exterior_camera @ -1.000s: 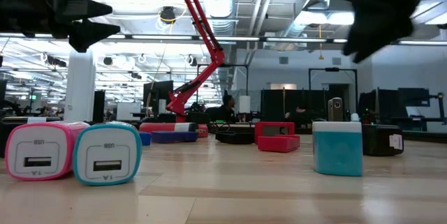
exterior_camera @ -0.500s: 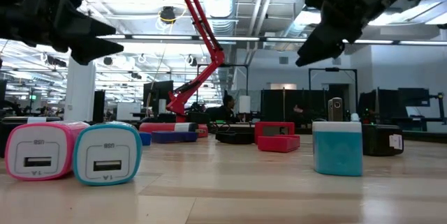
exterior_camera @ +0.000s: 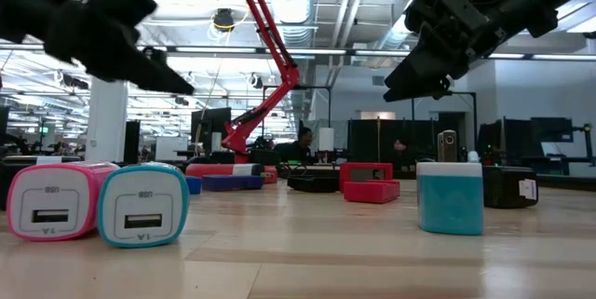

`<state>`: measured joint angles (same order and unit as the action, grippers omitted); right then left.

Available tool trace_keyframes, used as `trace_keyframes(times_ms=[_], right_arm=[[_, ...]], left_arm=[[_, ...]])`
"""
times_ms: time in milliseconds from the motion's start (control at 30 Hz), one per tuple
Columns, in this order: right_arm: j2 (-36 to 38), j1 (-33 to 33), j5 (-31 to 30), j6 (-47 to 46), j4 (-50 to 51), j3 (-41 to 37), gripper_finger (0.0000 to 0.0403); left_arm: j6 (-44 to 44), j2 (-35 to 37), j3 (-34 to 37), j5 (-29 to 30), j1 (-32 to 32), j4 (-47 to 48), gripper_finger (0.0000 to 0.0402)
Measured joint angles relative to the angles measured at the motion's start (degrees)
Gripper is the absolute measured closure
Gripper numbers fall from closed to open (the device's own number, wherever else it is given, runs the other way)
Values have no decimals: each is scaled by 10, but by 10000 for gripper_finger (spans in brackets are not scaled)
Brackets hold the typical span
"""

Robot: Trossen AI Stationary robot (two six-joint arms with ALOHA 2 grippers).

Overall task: Pick & Place Office items
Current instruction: Put the blue digital timer into the yellow bin

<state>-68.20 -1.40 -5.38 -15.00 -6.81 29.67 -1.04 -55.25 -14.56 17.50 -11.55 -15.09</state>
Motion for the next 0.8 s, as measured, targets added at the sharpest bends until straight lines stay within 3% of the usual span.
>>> trace_keyframes(times_ms=[100,167,233,333,800], right_arm=[[0,0,10,0,0,0,188],[0,0,11,0,1,0,188],[0,0,11,-5,5,0,188],[0,0,11,-15,16,0,188],[0,-1,11,-17,20,0,188]], left_arm=[[-48,-96,-35,-25,0,1,101],[-70,-145,-53,-74,0,1,101],[-85,-184,-69,-125,-2,1,101],[-91,-222,-86,-145,-6,1,101],[-108,-240,-91,-144,-8,36,101]])
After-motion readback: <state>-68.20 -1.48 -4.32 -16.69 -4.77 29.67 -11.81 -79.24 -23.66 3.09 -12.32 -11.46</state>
